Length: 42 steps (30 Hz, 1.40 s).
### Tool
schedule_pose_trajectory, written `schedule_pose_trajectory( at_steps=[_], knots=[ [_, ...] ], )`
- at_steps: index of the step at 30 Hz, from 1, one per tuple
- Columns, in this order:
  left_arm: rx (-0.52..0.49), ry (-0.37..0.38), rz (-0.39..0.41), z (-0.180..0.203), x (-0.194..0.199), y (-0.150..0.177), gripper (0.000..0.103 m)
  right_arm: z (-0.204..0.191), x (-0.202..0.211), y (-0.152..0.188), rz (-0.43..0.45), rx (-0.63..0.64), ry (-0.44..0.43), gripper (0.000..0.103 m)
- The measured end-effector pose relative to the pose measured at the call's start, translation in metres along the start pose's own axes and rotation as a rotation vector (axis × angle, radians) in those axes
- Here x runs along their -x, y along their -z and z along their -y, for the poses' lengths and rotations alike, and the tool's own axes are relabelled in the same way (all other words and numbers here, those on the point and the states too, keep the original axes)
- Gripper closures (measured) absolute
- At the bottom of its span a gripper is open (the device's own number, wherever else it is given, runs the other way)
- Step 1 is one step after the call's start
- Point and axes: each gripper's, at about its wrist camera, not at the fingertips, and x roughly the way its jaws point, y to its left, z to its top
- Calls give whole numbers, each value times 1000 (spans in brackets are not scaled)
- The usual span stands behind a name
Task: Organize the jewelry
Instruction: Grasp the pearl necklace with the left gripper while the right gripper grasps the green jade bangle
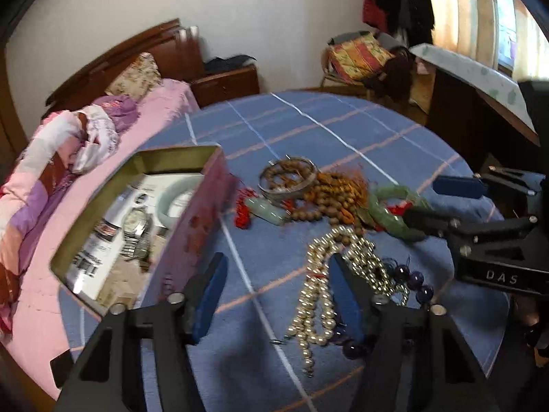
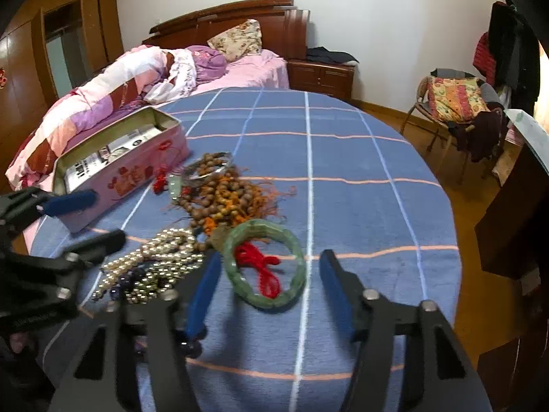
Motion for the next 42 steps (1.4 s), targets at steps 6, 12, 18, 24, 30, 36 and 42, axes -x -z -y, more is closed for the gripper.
schedule_pose_trajectory(
  at_steps=[6,12,18,24,30,36,42],
  knots=[
    [-6,46,-59,6,-13,3,55,-12,-5,2,-6,37,-16,50],
    [12,84,-102,4,-27,3,59,-20,-6,2,-13,56,-29,54],
    [14,88,-88,4,-25,3,91,-21,-11,2,-24,63,-19,66],
    [42,97,-60,-3,-20,2,91,-23,-10,1,-16,70,-26,73],
    [71,90,-24,-12,-14,1,91,-31,-14,4,-34,112,-33,84],
    [68,73,13,-13,-5,0,91,-31,-10,4,-25,123,-31,93],
    [75,65,74,-16,13,-5,91,-26,9,-5,42,103,-20,93]
  ],
)
